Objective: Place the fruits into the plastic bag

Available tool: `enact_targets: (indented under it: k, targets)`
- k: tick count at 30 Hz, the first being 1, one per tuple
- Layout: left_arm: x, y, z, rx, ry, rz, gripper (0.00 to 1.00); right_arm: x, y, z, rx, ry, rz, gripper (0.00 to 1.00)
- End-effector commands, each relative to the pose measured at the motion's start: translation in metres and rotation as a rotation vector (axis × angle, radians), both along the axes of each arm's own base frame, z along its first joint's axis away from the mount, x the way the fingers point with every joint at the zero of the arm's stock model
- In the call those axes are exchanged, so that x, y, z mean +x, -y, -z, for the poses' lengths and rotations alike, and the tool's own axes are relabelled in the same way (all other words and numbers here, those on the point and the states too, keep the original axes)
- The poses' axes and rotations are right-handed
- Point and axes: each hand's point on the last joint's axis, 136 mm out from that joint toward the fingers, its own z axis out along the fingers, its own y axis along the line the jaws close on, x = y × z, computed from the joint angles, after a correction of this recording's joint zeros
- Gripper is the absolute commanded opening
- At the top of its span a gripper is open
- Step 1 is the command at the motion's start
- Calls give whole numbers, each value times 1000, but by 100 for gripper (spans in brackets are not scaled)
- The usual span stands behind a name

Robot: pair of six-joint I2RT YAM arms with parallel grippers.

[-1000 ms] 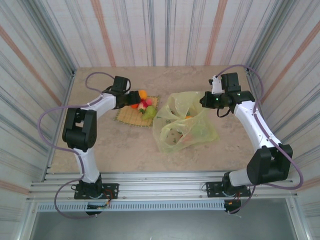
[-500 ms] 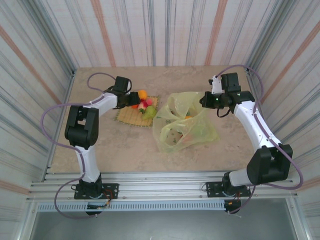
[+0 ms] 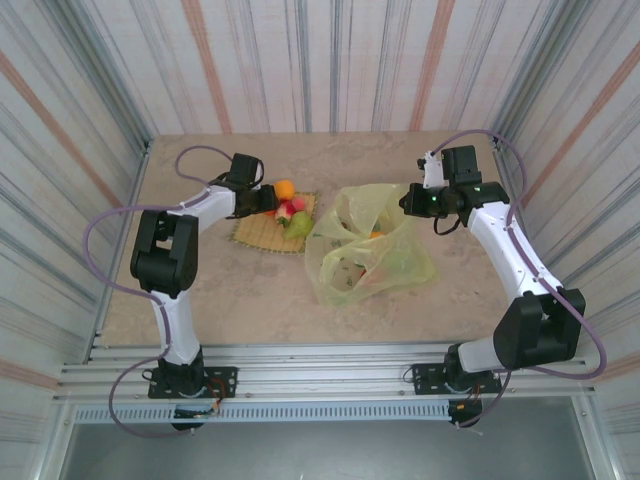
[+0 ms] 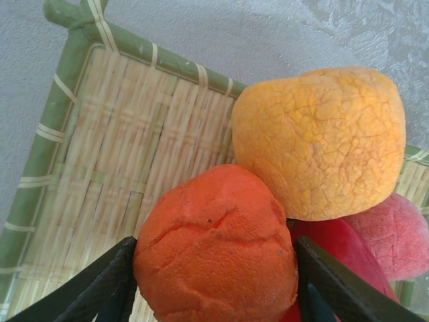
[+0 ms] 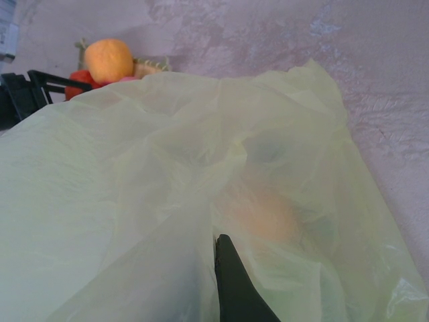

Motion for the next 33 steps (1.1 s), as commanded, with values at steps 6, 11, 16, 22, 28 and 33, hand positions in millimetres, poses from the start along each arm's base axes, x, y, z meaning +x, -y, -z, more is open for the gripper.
enact_targets:
  k: [6, 11, 16, 22, 28, 33]
  targets:
    - [-14, -22, -26, 82, 53, -39, 58, -3, 0, 2, 4, -3, -12, 0]
    - [-39, -31, -53, 72, 106, -49, 58, -4, -2, 0, 8, 1, -15, 0]
    - [-79, -18, -91, -43, 188, 0, 58, -3, -4, -1, 11, 2, -19, 0]
    - [-147, 35, -140, -172, 282, 209, 58, -1, -8, -3, 25, 5, -25, 0]
    - [-218, 98, -171, -243, 363, 503, 57, 0, -12, -6, 34, 8, -33, 0]
    - [-255, 132, -174, -256, 375, 687, 57, 1, -14, -7, 37, 9, -35, 0]
